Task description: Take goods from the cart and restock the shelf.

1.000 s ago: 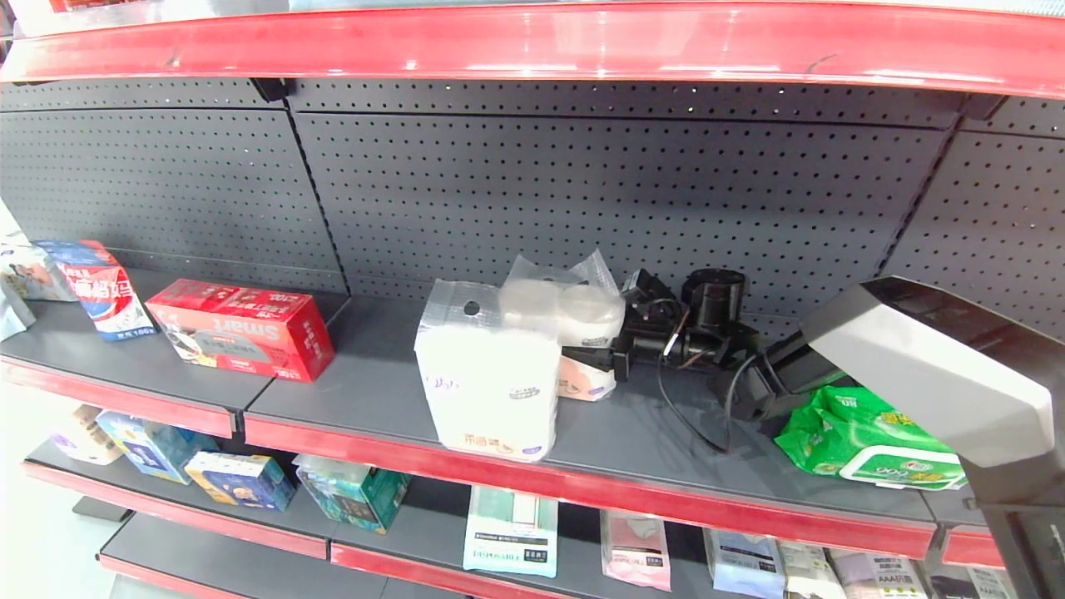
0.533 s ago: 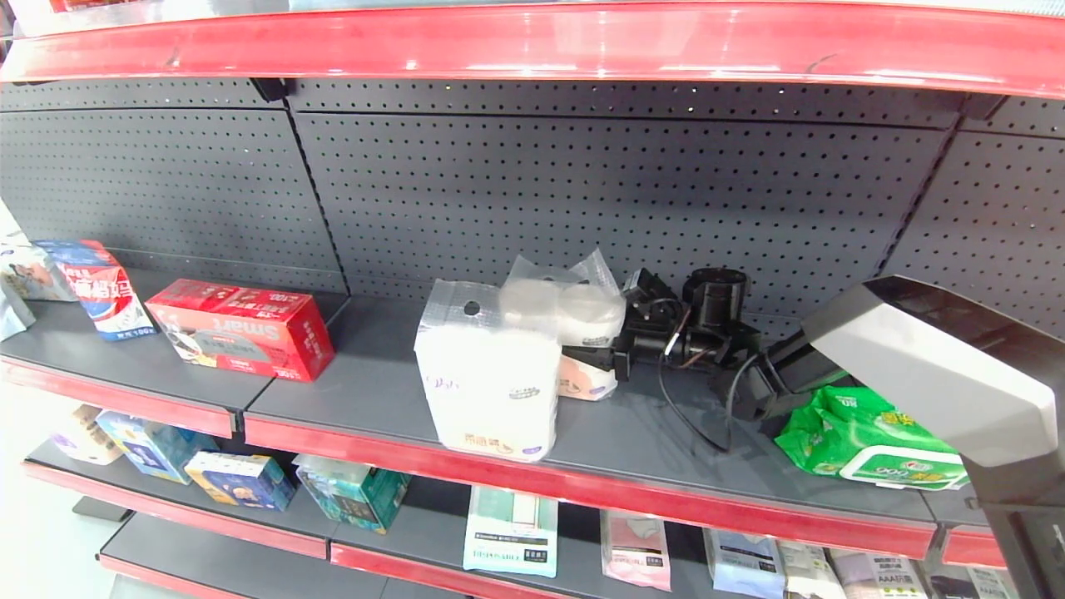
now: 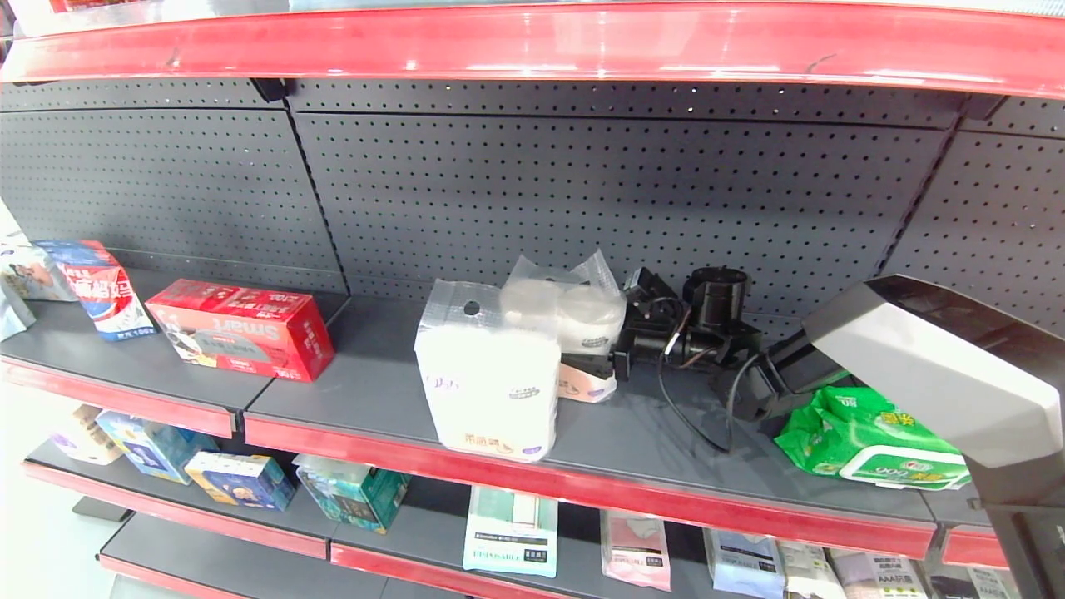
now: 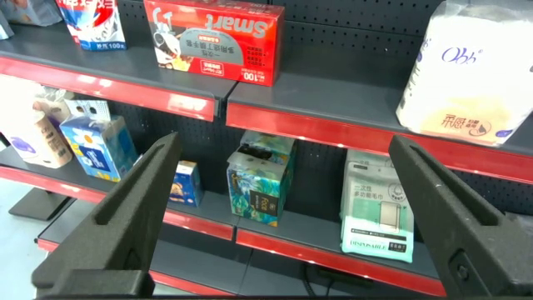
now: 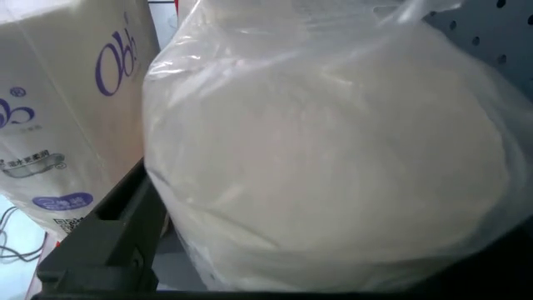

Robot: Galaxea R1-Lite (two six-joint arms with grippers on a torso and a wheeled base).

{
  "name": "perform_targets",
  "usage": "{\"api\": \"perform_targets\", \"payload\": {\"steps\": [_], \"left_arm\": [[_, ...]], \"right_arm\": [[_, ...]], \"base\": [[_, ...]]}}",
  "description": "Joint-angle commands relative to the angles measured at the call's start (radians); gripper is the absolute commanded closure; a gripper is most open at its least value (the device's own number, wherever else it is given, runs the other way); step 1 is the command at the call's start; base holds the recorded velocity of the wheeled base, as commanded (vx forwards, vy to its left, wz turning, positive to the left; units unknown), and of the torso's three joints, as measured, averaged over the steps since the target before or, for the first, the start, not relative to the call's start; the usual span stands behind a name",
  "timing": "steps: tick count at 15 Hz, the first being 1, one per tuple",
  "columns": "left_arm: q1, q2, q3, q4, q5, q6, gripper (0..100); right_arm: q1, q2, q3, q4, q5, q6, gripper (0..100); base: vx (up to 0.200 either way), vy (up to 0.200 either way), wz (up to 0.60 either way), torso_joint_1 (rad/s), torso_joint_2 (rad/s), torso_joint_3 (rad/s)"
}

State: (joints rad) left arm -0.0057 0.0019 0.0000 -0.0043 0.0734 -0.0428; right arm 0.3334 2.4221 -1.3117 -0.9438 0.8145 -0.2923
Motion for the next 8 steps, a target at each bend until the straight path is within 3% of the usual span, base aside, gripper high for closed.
{"api": "perform_targets", "payload": {"steps": [1, 8], "left_arm": [[0.000, 0.000, 0.000, 0.000, 0.000, 0.000, 0], [0.000, 0.000, 0.000, 0.000, 0.000, 0.000, 0]], "right_arm": [[-0.001, -0.008, 0.005, 0.000, 0.000, -0.001, 0], [-0.042, -0.071, 0.129, 0.000, -0.008, -0.010, 0]], "base": [[0.000, 0.000, 0.00, 0.000, 0.00, 0.000], [0.000, 0.000, 0.00, 0.000, 0.00, 0.000]]}}
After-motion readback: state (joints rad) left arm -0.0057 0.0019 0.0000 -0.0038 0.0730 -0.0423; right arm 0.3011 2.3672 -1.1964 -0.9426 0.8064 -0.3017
